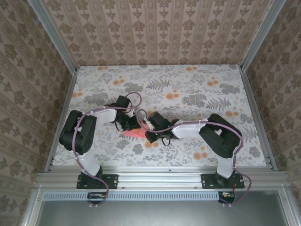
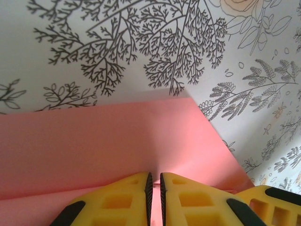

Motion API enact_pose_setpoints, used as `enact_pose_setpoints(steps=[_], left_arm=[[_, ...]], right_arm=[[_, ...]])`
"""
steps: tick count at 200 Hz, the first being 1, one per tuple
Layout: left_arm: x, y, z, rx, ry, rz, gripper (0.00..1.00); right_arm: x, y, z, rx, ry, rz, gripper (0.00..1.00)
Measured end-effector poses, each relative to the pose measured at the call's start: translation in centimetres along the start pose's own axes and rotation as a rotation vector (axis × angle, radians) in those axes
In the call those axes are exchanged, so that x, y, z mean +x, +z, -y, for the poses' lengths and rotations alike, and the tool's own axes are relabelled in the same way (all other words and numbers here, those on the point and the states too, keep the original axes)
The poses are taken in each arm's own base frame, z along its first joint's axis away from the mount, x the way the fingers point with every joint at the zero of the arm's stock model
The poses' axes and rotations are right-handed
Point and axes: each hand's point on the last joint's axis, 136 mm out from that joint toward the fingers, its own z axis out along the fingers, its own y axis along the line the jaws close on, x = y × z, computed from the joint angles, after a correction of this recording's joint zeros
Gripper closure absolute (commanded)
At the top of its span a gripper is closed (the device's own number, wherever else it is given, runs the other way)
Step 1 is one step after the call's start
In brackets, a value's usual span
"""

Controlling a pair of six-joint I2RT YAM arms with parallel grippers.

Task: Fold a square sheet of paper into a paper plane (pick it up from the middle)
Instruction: Fourth fold the wing at the center of the table.

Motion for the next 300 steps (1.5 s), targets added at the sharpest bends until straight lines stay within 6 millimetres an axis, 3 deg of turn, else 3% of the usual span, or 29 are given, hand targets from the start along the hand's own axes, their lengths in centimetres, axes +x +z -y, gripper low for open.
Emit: enact_pose_setpoints(steps=[112,159,212,252,300], left_arm=[[0.1,0.2,-0.4,-0.006,0.070,0.009,0.84],[0.1,0.3,-0.5,-0.011,0.098,0.013,0.84],[0.1,0.3,-0.5,-0.023,0.127,0.019,0.83],[0.1,0.3,-0.5,-0.032,0.145,0.023,0.83],[0.1,0.3,-0.5,-0.034,0.152,0.024,0.83]], right_arm=[[0.6,-0.7,0.0,0.000,-0.001,-0.002,0.87],[1.0,-2.2,0.1,-0.009,0.033,-0.007,0.85],[-0.9,-4.7,-0.5,-0.066,0.102,0.045,0.89],[-1.3,-4.6,-1.1,-0.126,0.150,0.047,0.90],[-0.4,-2.9,0.1,-0.141,0.210,0.000,0.93]])
